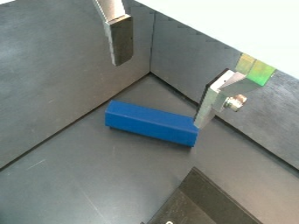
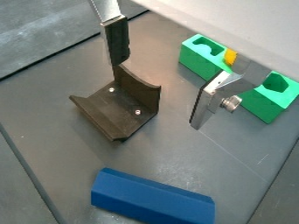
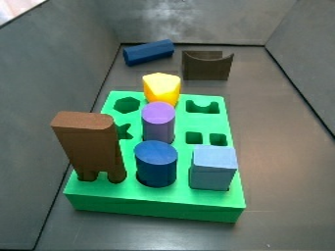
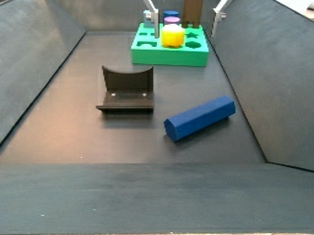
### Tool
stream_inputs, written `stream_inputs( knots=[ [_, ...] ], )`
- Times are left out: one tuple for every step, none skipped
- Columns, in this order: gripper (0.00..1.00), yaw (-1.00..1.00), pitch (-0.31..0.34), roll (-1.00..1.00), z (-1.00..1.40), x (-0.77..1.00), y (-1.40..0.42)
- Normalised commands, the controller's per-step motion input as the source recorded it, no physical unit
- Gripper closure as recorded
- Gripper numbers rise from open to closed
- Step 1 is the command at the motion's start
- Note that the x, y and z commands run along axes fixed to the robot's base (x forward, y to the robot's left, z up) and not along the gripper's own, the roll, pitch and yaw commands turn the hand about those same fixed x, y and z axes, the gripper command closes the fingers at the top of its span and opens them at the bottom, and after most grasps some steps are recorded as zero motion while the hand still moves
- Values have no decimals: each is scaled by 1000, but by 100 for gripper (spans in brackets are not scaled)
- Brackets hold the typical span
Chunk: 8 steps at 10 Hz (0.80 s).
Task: Pick up the hexagon object. Move up. Place the hexagon object on the fixture. Regrasp the hexagon object. Move to above the board. Insert the hexagon object.
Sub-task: Pick up the hexagon object.
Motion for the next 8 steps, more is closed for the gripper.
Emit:
stream_inputs(
  knots=[
    [0,-763,0,-50,0,114,151],
    [0,-1000,0,0,-209,0,0],
    [0,-1000,16,0,-263,-23,0],
    [0,-869,4,0,-406,0,140],
    [0,-789,11,0,-480,-20,226],
    [0,-531,0,0,-663,-43,491],
    [0,-314,0,14,-746,-106,683],
    [0,-266,-19,23,-766,-74,726]
  ],
)
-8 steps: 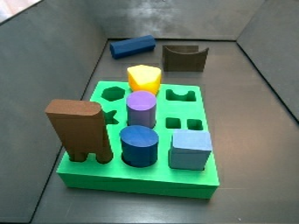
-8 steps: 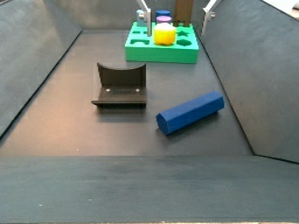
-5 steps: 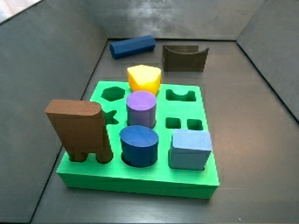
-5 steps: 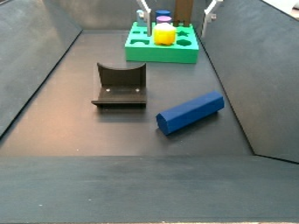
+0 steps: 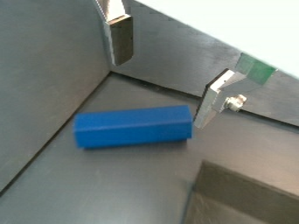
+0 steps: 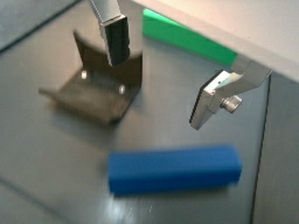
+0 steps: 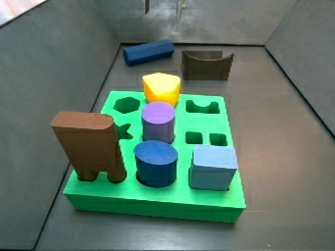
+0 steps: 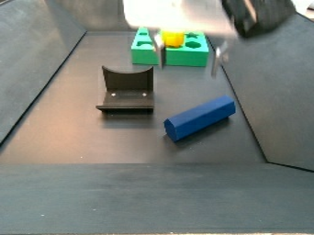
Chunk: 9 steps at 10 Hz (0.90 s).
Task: Pick up the hexagon object. Move up. Place the hexagon object on the fixture. Regrasp the hexagon object. Move to above the board. Insert the hexagon object.
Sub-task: Pick up the hexagon object.
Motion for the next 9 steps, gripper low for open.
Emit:
stream_inputs(
  knots=[
    [0,-231,-83,107,-749,-180,620],
    [0,-277,-67,184,-806,-209,337],
    [0,-320,-106,77,-906,-109,103],
    [0,-443,-120,44,-911,-89,0],
    [0,-646,-130,37,-883,-103,-89],
    [0,-763,-109,24,-911,-66,-177],
    [0,-780,-106,16,-911,-46,-189],
    [0,-797,-153,27,-809,0,-160],
    [0,-766,-164,56,-786,0,-66]
  ],
)
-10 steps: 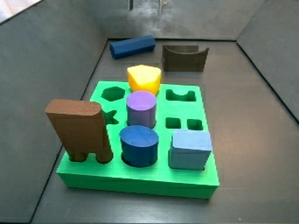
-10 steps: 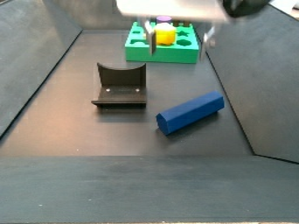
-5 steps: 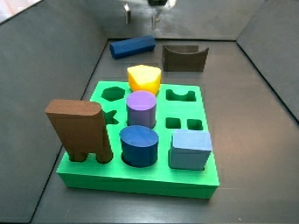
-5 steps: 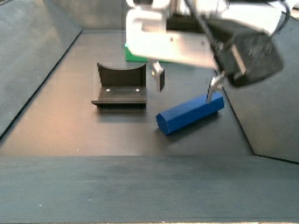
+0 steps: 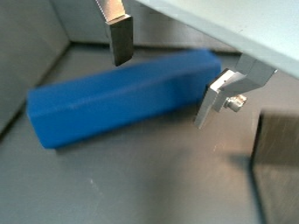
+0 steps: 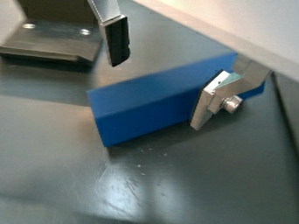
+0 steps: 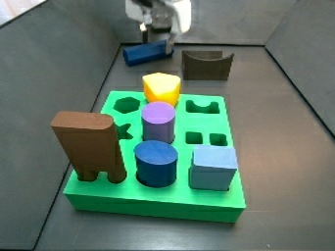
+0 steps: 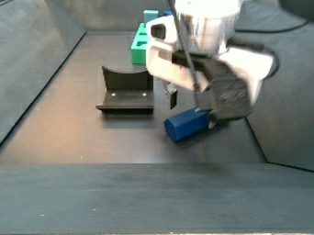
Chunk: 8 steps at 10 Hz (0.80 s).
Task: Pick up the hexagon object. Move up. Place the hexagon object on the fixture. Regrasp the hexagon object. Move to above the board. Insert the hexagon object.
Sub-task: Pick up the hexagon object.
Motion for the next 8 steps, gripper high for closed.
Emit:
stream_inputs(
  knots=[
    [0,-686,-173,57,-769,43,0],
    [0,-614,-154,73,-809,14,69],
    [0,-549,-131,64,-851,0,117],
    [0,-243,-214,0,-574,-226,220],
    [0,0,30,33,0,63,-63],
    [0,0,0,10,0,0,0],
    [0,0,0,0,0,0,0],
    [100,0,0,0,0,0,0]
  ],
)
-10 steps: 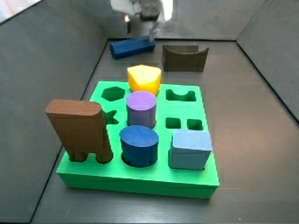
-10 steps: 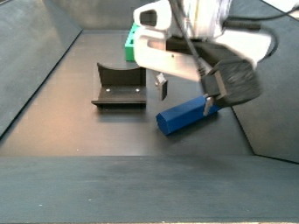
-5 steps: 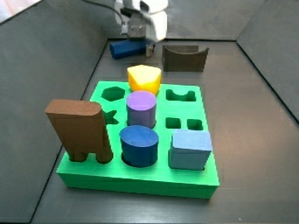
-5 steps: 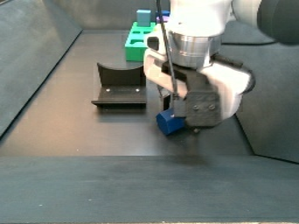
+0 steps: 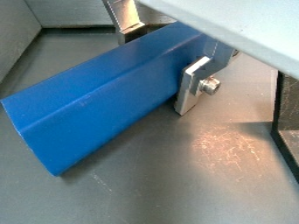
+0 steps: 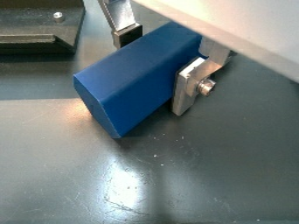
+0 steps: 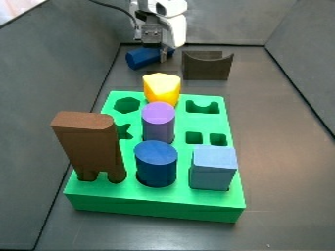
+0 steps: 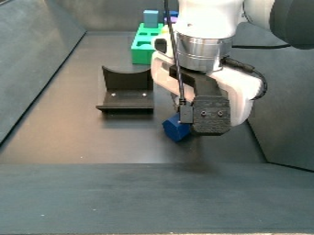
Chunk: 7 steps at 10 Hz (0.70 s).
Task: Pick up the hexagon object. Move up. Place the hexagon object on the fixture. Regrasp the hexagon object. Move to above the board. Insert the hexagon object.
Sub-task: Pick up the hexagon object.
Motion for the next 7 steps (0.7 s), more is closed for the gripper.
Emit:
stream_inputs(
  knots=[
    [100,0,0,0,0,0,0],
    [100,0,0,0,0,0,0],
    [100,0,0,0,0,0,0],
    [100,0,0,0,0,0,0],
    [100,0,0,0,0,0,0],
    [100,0,0,0,0,0,0],
    [100,0,0,0,0,0,0]
  ],
)
